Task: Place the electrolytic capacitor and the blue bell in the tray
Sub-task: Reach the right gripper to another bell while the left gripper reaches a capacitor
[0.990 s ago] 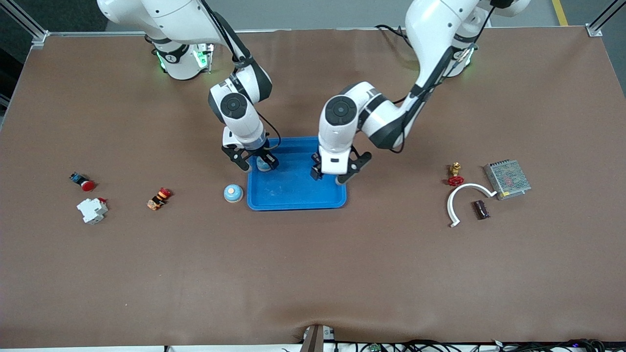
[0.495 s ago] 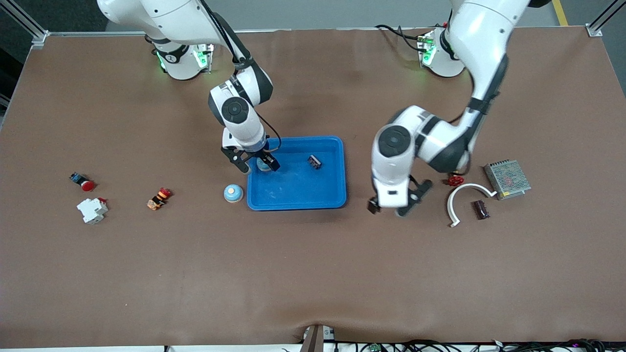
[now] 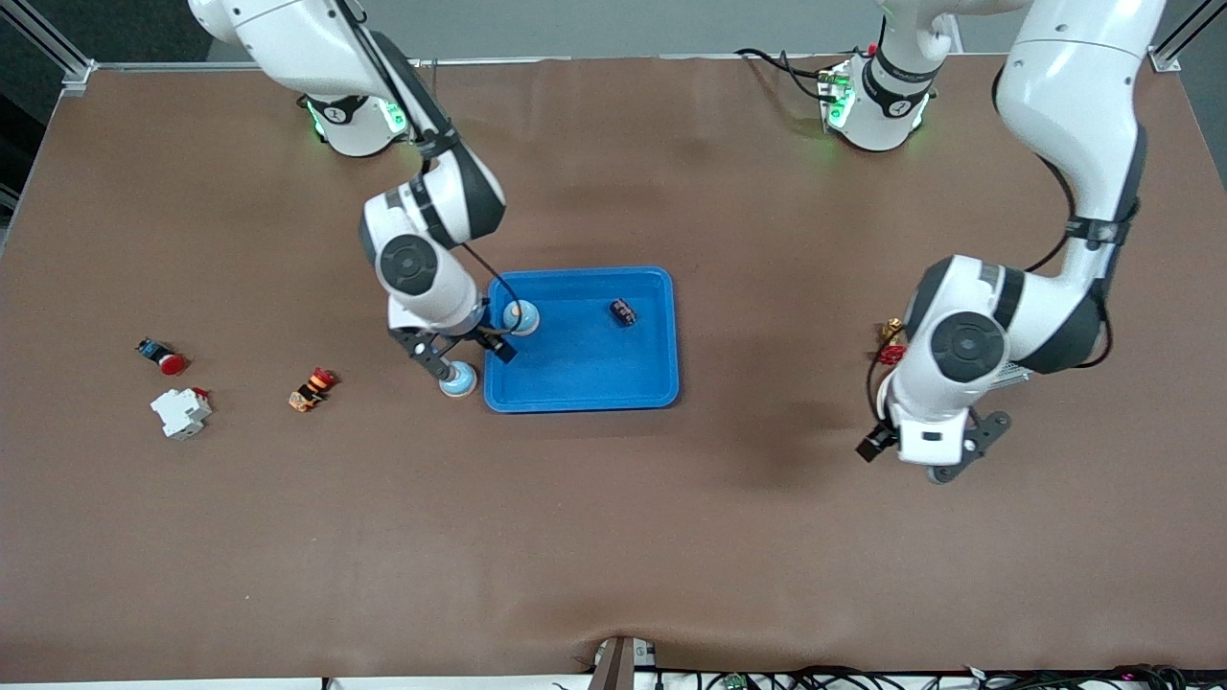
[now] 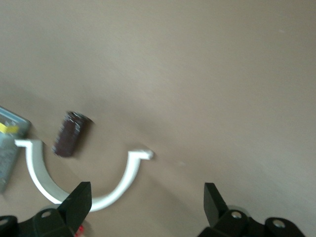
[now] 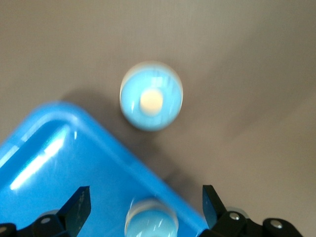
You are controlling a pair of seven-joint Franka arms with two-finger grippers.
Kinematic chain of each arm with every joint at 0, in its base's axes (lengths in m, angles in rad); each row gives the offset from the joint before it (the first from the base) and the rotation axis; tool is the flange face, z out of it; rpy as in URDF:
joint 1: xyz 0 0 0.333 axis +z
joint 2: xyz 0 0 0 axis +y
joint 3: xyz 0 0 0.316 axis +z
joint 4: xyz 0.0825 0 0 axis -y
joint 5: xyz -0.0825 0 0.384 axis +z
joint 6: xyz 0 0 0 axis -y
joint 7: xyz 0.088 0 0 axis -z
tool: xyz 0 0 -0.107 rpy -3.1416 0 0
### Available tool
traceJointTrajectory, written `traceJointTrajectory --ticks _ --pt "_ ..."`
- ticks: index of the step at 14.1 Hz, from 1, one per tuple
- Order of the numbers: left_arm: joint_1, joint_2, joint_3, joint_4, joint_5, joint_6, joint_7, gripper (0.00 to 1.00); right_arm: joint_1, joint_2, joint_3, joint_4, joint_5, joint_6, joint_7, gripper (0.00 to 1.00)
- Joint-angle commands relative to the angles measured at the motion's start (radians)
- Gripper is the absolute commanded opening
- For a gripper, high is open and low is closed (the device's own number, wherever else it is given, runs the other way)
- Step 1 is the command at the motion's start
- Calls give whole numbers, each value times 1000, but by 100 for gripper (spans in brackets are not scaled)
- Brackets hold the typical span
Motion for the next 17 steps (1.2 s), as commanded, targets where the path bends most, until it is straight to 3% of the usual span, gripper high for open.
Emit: traceJointTrajectory --ticks 1,4,9,13,15,17 --pt "67 -30 -15 -48 11 -20 70 100 -77 0 12 3 15 3 -114 100" --pt "174 -23 -16 -66 9 -17 261 100 -114 27 12 33 13 31 -155 100" --pt "274 28 -16 -83 9 41 360 100 -102 70 13 34 18 105 -154 100" --pt "280 33 -42 -102 -21 78 366 99 -84 101 13 34 18 152 -146 100" --pt "280 37 -61 -102 -23 82 378 83 -81 116 13 31 18 178 -145 100" --pt "280 60 -70 -103 -24 114 385 78 -79 118 13 31 18 178 -145 100"
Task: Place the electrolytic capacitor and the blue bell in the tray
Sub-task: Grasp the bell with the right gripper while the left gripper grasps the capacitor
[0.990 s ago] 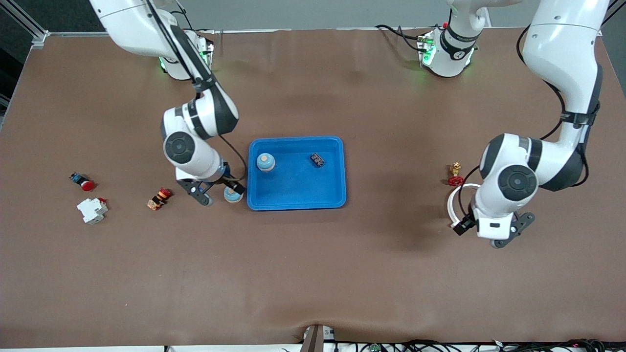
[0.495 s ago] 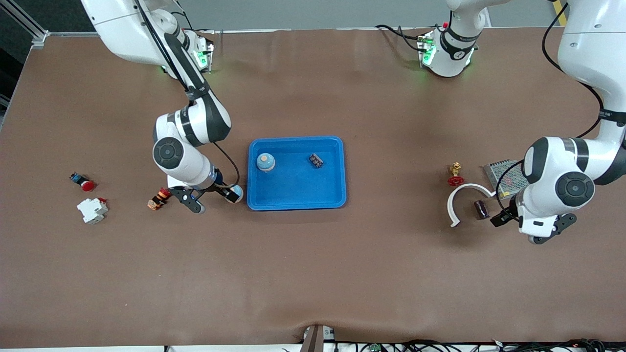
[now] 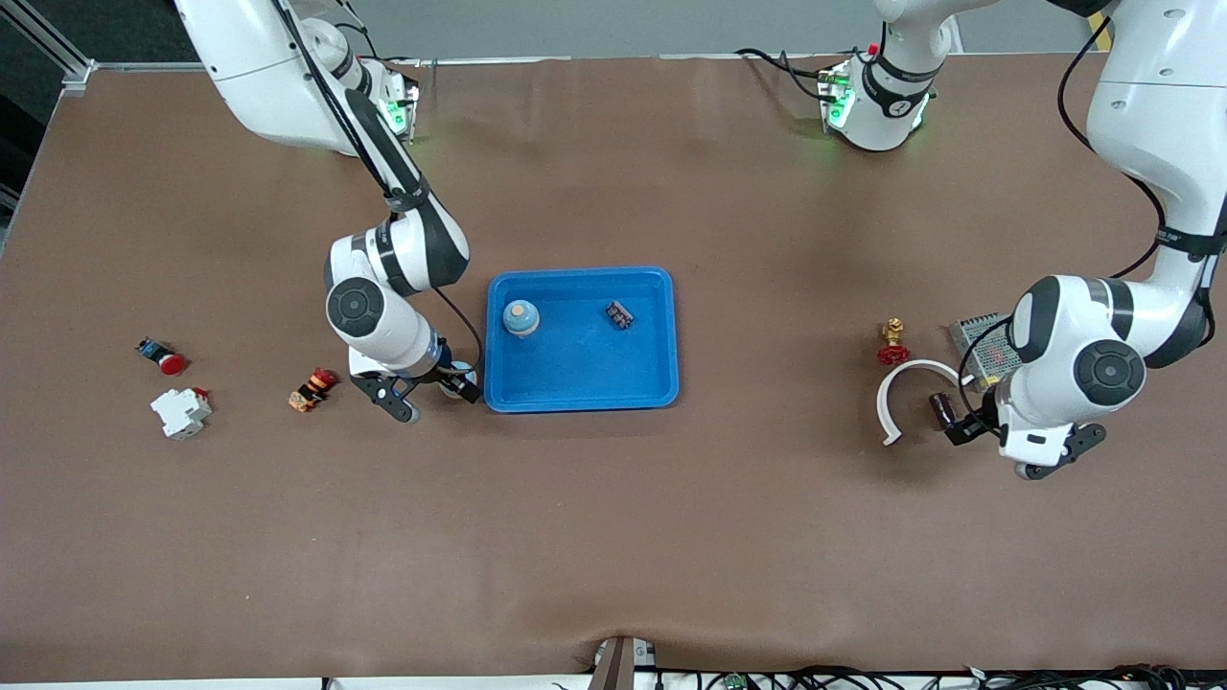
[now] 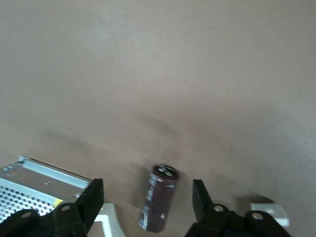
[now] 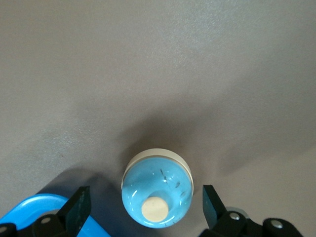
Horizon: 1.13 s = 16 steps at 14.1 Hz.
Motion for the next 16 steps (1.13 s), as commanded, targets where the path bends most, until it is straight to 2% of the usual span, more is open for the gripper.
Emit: traceJointTrajectory --ticks 1,3,6,7,8,10,11,12,13,14,15,16 --pt "8 25 -15 -17 -16 41 42 76 5 9 -2 13 15 2 -3 100" --pt "12 30 -14 -38 -16 64 104 68 0 9 -2 13 9 4 -6 100" --pt "12 30 -12 -58 -13 69 128 66 5 21 -2 13 7 17 -10 100" --pt "14 37 -12 -58 -13 75 128 61 5 24 -2 11 7 25 -10 100" --pt "12 45 -12 -60 -13 81 128 47 5 27 -3 10 6 27 -10 100" --pt "14 48 -14 -58 -15 81 122 4 5 29 -3 10 6 27 -10 100" --pt "12 41 -14 -58 -15 80 117 0 5 29 -3 10 3 27 -10 100" --pt "11 30 -14 -54 -15 68 117 0 5 31 -3 10 -2 27 -11 100" --pt "11 7 -14 -57 -15 61 117 0 5 31 -3 8 -5 27 -11 77" --pt "8 -8 -17 -54 -18 42 115 0 5 31 -3 8 -5 27 -10 39" --pt "8 -30 -24 -51 -18 16 114 0 3 31 -2 8 -4 24 -10 6" --pt "8 -44 -41 -49 -19 0 111 0 2 31 -2 8 -4 22 -8 0"
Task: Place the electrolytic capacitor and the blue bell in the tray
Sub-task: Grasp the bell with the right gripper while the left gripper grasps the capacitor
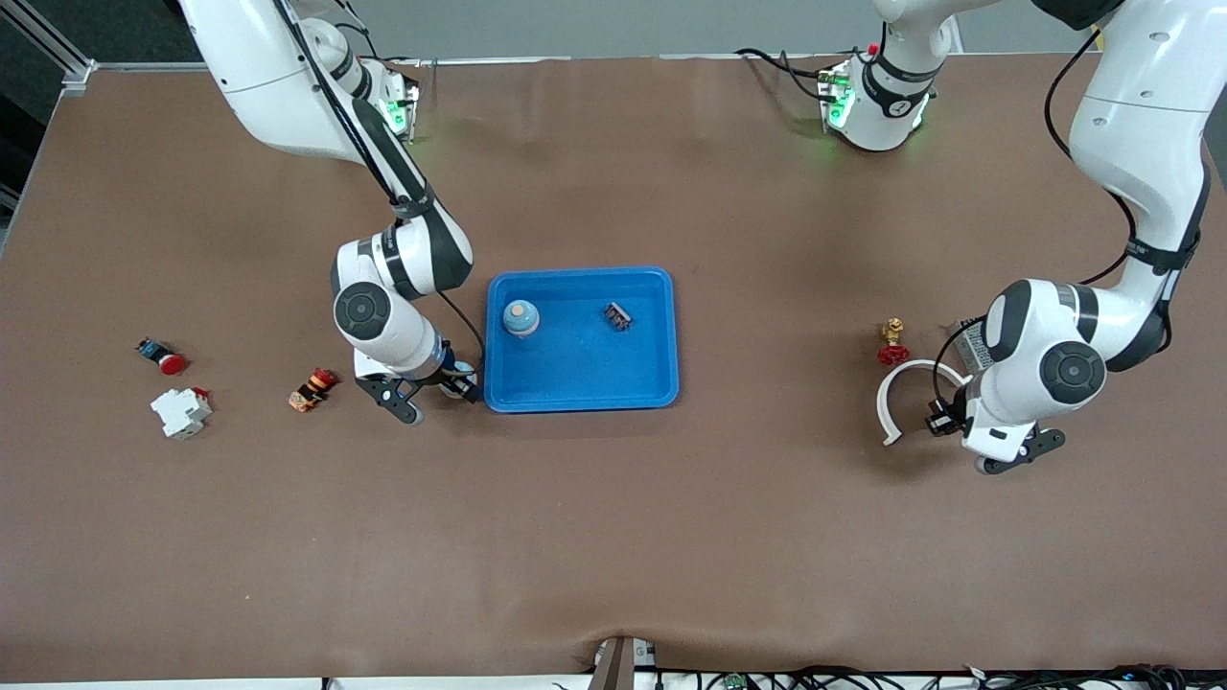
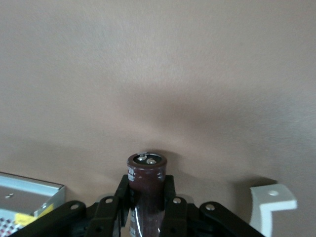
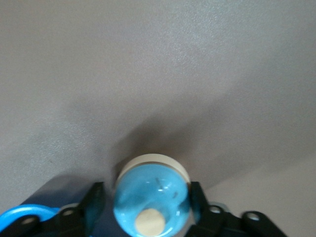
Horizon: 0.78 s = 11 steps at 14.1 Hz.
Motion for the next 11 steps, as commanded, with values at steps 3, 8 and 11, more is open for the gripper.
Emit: traceJointTrajectory --ticks 3,8,11 --pt "4 -98 -78 -4 -30 -81 -10 0 -2 5 -1 11 -2 -7 -8 0" --pt "-51 -91 -161 36 -39 -93 -163 0 -39 0 -1 78 0 -153 -60 0" --pt "-146 -85 -172 54 -39 -91 -292 0 -69 1 1 159 9 -291 -66 0"
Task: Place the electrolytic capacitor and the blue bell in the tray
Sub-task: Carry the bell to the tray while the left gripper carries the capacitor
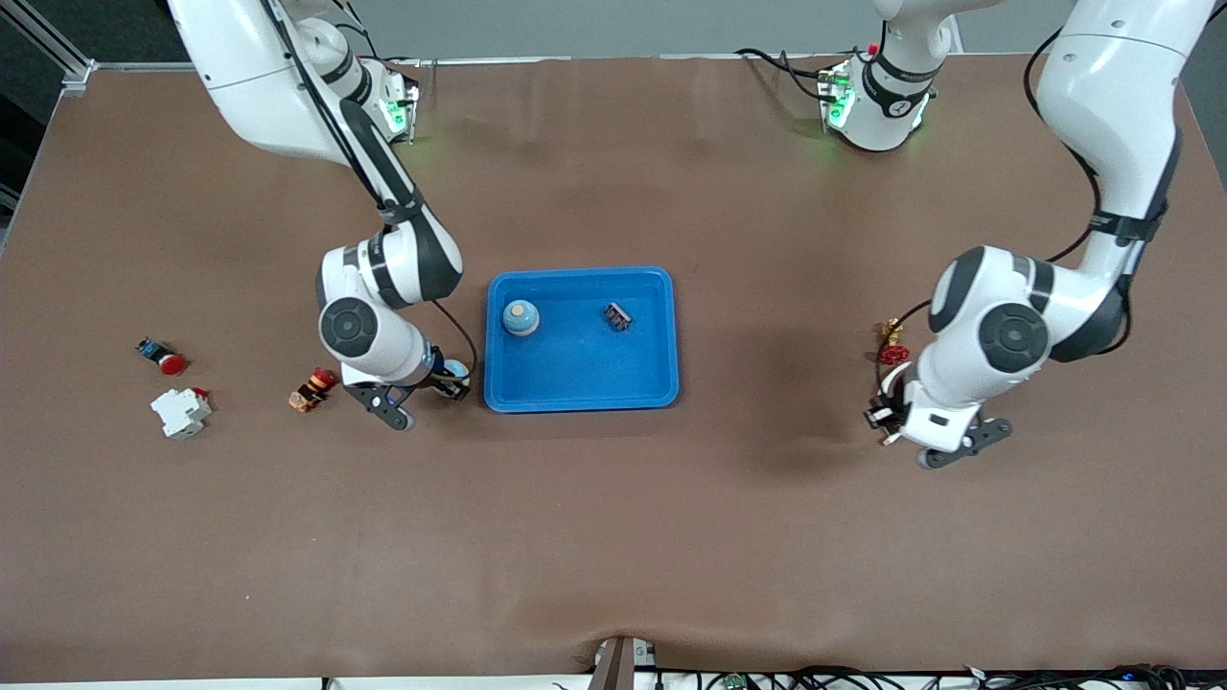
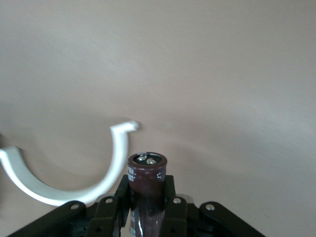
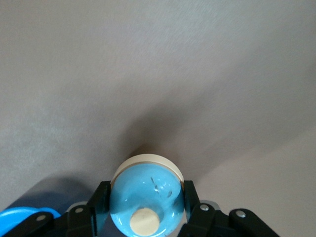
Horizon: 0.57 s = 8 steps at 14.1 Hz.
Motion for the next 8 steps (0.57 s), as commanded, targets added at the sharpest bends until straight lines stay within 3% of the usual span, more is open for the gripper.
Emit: traceJointTrajectory --ticks 1,5,8 --pt "-100 8 0 40 -15 -21 -122 0 -33 3 11 81 17 -107 -20 0" --pt "-229 74 1 115 -14 -21 -306 0 -37 5 13 105 153 -146 1 0" --pt "-312 123 2 168 -5 -21 -441 0 15 6 13 110 182 -134 102 0"
